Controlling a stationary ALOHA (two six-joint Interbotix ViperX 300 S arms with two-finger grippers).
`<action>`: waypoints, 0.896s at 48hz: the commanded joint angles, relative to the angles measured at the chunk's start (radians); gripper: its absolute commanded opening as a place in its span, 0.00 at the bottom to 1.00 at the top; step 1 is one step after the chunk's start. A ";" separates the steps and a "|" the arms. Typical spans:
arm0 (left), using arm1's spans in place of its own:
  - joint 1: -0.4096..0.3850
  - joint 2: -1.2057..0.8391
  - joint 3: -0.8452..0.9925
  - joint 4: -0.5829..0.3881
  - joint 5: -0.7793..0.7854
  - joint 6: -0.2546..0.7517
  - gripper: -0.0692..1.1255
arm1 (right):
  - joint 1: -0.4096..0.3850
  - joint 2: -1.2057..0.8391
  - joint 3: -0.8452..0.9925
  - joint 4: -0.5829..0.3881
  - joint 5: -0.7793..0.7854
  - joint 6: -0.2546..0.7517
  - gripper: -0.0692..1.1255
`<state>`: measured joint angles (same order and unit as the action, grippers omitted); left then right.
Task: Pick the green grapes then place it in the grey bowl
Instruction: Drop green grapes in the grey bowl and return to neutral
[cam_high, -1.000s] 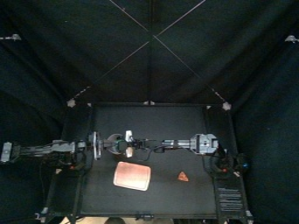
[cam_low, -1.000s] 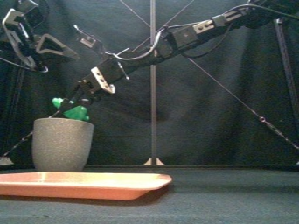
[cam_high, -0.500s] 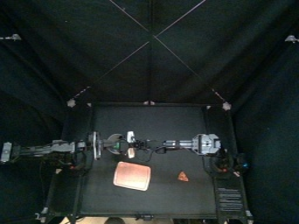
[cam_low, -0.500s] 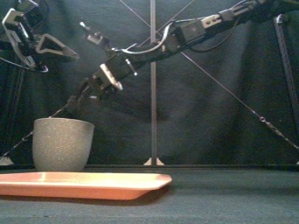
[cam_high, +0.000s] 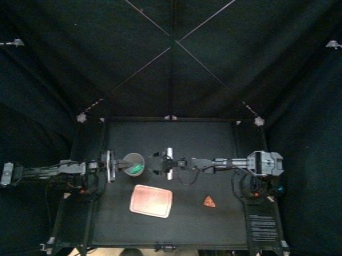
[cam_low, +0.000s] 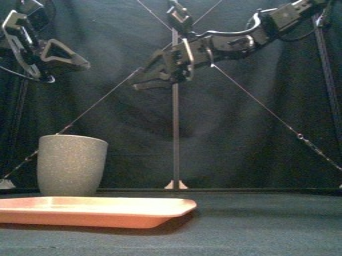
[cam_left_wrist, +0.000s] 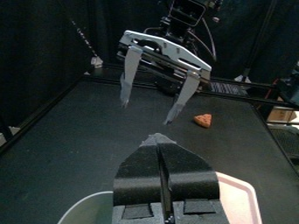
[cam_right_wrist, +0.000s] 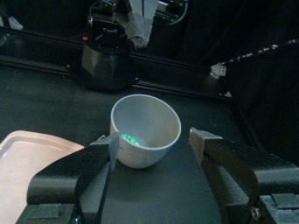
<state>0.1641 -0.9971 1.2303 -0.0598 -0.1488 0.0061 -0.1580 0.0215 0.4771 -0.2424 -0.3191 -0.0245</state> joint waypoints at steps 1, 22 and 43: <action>0.000 0.002 -0.014 0.026 -0.006 0.000 0.16 | -0.002 -0.106 0.087 0.067 -0.066 0.000 0.87; -0.005 0.002 -0.008 0.126 -0.005 0.000 0.16 | 0.009 -0.172 0.216 0.232 -0.106 0.003 0.87; -0.006 0.002 0.002 0.146 -0.005 0.000 0.16 | 0.015 -0.167 0.221 0.244 -0.150 0.002 0.87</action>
<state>0.1595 -0.9986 1.2456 0.0828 -0.1488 0.0046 -0.1427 -0.1166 0.7072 0.0015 -0.4587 -0.0215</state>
